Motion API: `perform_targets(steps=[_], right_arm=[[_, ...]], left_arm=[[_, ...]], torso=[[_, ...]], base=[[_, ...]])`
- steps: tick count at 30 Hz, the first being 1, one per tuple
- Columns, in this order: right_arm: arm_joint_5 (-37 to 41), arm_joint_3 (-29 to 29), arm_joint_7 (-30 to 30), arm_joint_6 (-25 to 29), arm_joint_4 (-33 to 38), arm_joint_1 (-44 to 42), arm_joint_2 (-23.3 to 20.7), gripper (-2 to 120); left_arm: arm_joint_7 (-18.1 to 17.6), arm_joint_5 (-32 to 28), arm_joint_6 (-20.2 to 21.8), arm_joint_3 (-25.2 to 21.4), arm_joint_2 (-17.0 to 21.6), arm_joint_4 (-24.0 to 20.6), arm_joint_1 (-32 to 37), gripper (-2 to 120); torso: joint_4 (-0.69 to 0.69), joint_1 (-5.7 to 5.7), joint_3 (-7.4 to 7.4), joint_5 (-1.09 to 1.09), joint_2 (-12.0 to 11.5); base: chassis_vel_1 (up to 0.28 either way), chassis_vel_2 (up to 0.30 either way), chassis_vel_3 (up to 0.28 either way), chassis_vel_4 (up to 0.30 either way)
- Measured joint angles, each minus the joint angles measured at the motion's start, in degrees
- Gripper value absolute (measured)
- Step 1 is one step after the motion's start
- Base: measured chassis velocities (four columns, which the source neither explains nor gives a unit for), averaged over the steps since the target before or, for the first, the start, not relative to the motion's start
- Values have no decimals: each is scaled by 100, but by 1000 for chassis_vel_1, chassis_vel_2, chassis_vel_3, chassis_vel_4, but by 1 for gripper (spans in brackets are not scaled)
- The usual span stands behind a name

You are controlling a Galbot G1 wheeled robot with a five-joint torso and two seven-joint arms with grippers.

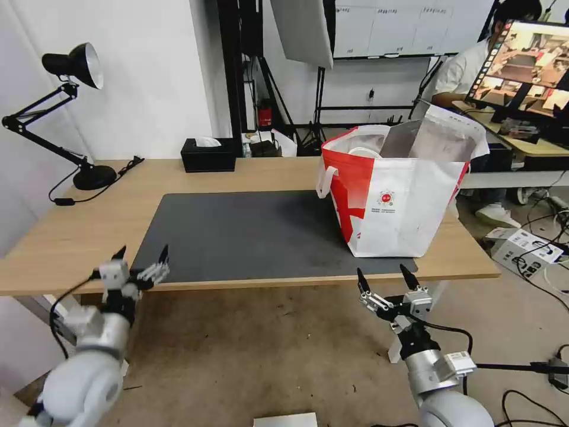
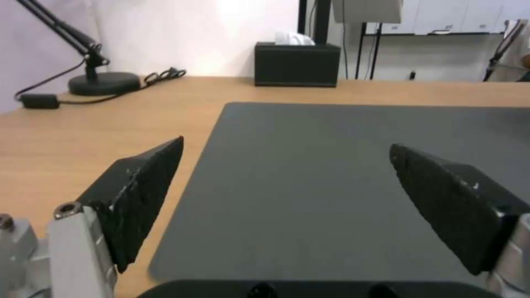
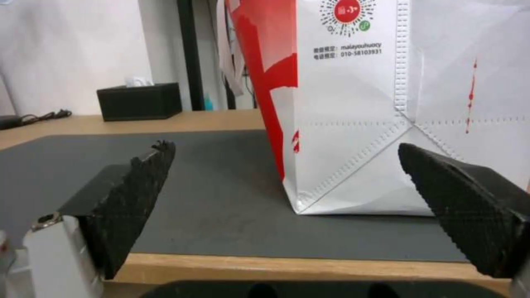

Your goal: Pick up the trash from the table and place it into the takeout bag.

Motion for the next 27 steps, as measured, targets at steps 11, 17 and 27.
perform_targets(steps=[11,17,27], right_arm=[[0,0,0,0,0,0,0,100],[0,0,0,0,0,0,0,100],[0,0,0,0,0,0,0,100]], left_arm=[[178,38,-43,-37,-275,20,306,100],[214,39,-61,-39,-294,34,325,100],[218,27,-61,-37,-287,39,306,100]], torso=[[0,0,0,0,0],[0,0,0,0,-1],[0,1,1,0,-1]], base=[[0,0,0,0],[0,0,0,0],[0,0,0,0]])
